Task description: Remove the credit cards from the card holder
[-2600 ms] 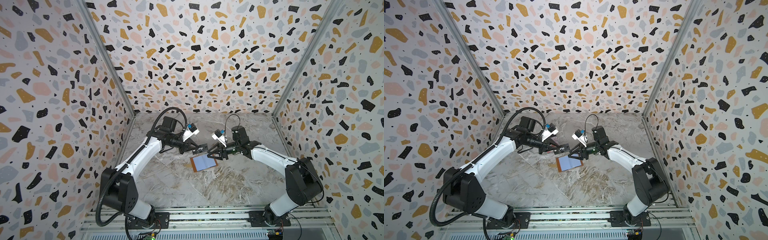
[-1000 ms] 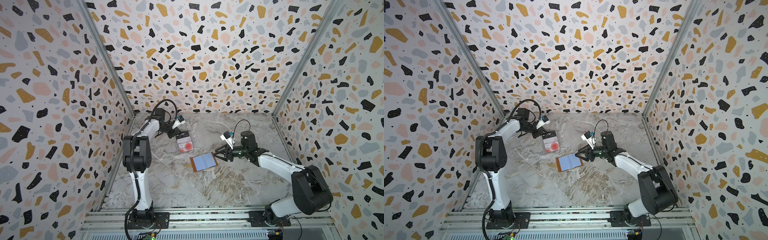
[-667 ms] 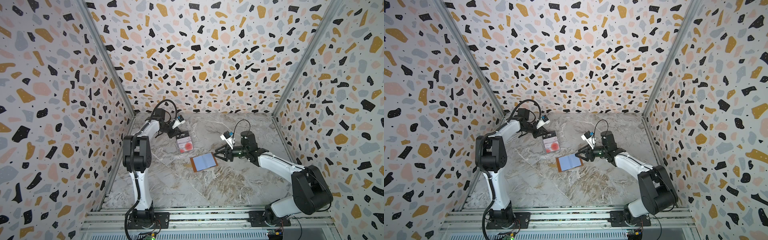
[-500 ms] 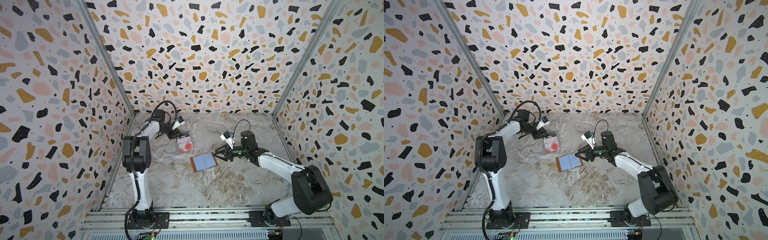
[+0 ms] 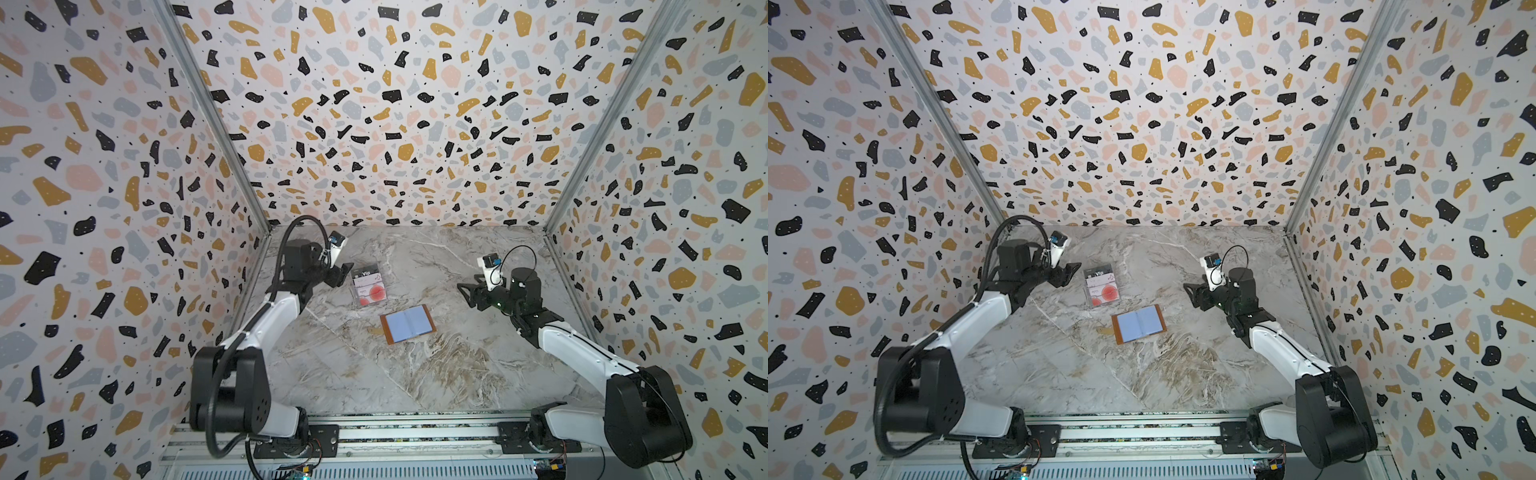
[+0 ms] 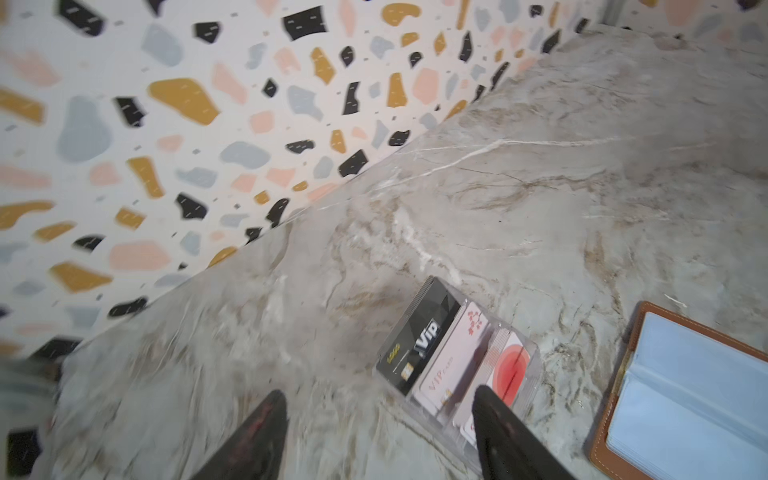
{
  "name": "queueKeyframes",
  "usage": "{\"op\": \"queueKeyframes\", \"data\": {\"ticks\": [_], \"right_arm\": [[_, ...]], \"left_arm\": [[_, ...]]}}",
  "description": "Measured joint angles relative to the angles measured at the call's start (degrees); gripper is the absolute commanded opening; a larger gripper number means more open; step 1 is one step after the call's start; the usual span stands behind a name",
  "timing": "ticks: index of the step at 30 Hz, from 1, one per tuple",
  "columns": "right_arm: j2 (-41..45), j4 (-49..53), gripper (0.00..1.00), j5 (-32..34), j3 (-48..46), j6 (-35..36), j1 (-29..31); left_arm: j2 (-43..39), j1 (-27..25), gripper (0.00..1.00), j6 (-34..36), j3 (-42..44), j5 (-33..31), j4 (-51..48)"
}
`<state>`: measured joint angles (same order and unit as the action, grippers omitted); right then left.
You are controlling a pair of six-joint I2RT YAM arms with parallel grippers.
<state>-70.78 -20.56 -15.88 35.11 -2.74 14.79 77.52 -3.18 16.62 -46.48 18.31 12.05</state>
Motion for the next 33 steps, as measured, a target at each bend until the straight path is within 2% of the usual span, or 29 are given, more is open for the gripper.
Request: {"op": "queueKeyframes", "data": {"ticks": [2,4,6,9,11,15,18,21,23,33], "right_arm": [[1.3,-4.8,0.98,8.7,-4.4,1.1,-0.5],[1.7,-9.6,0.99,16.0,-8.8,2.4,-1.2],[1.7,-14.6,0.99,22.1,-13.4,3.6,-1.9],[0.5,-21.5,0.99,28.0,-18.2,4.8,-3.5],[-1.5,-25.1,0.99,29.6,-19.5,4.6,-4.8],[-5.7,-32.8,0.99,30.3,-21.7,4.0,-7.0],[-7.5,-39.5,0.99,27.5,-23.9,3.3,-8.7],[-13.3,-49.5,0.99,24.3,-26.6,3.0,-10.0],[-15.3,-48.6,0.99,22.8,-26.0,2.9,-10.5],[-15.3,-48.5,0.99,20.2,-23.6,2.8,-10.8]], "left_arm": [[-4.3,0.0,1.0,-5.8,11.0,-5.4,9.8],[-6.0,0.0,1.0,-10.3,20.1,-10.5,16.8],[-7.2,0.0,1.0,-12.5,27.2,-16.1,19.6],[-8.4,0.0,1.0,-14.1,31.7,-21.5,24.1],[-6.9,0.0,1.0,-14.6,32.0,-23.7,29.1],[-1.0,0.0,1.0,-15.5,32.9,-25.2,39.7],[1.6,0.0,1.0,-16.2,36.0,-26.4,46.4],[3.3,0.0,1.0,-17.3,38.9,-28.7,51.4],[3.2,-0.1,1.0,-17.6,38.8,-30.1,51.5],[2.8,-0.3,1.0,-17.8,38.1,-32.6,52.8]]}}
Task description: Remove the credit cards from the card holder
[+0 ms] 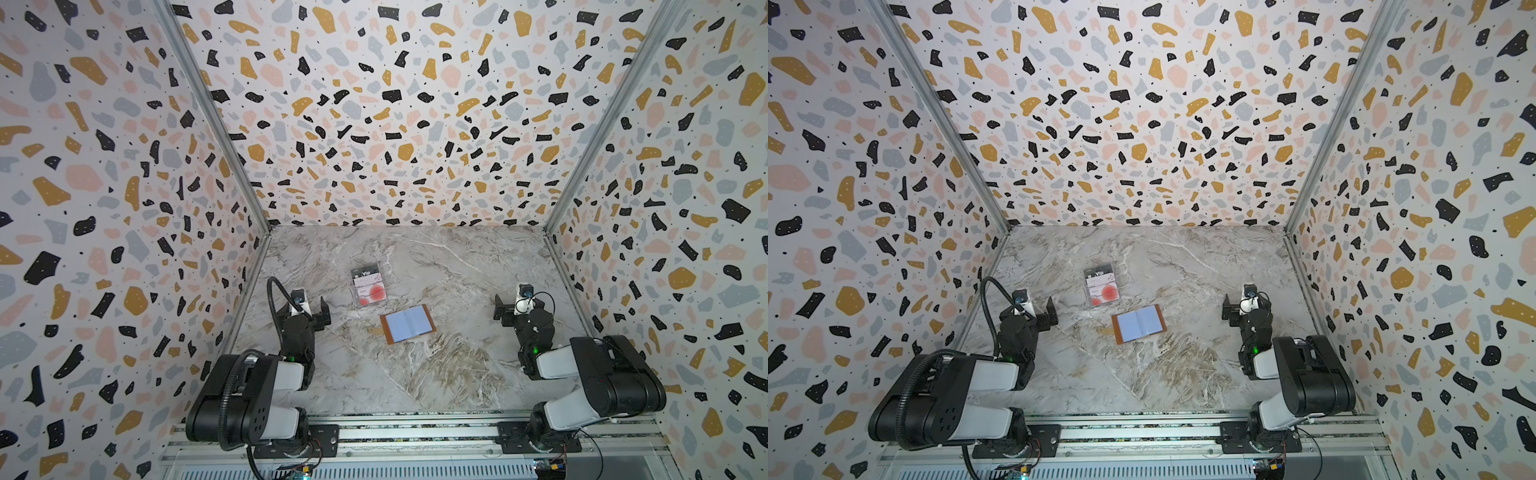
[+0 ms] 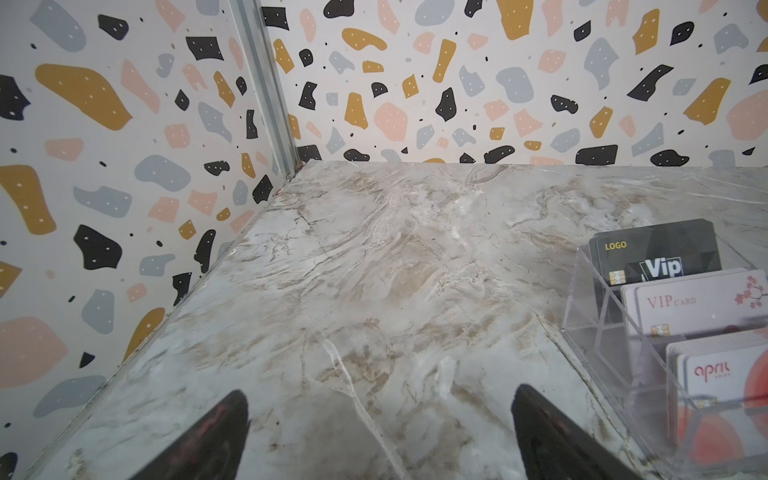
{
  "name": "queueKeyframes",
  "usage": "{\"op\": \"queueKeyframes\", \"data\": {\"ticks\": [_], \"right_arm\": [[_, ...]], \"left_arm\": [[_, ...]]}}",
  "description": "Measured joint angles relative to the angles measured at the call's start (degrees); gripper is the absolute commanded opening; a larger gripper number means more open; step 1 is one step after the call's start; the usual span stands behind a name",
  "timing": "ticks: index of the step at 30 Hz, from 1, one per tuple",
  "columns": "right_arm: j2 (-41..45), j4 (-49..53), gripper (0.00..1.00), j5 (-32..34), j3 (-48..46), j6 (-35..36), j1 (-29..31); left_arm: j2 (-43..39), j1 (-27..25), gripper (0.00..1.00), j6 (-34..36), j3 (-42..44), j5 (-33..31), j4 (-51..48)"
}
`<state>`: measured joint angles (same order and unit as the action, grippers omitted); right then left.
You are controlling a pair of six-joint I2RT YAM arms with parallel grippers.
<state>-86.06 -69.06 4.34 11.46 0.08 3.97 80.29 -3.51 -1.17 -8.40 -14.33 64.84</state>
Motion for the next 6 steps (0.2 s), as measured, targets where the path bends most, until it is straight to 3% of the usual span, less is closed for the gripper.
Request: {"op": "queueKeyframes", "data": {"ticks": [6], "right_arm": [[0.0,0.0,0.99,-0.1,0.0,0.0,0.0]], "left_arm": [[0.1,-0.1,1.0,0.0,0.0,-0.2,0.0]]}}
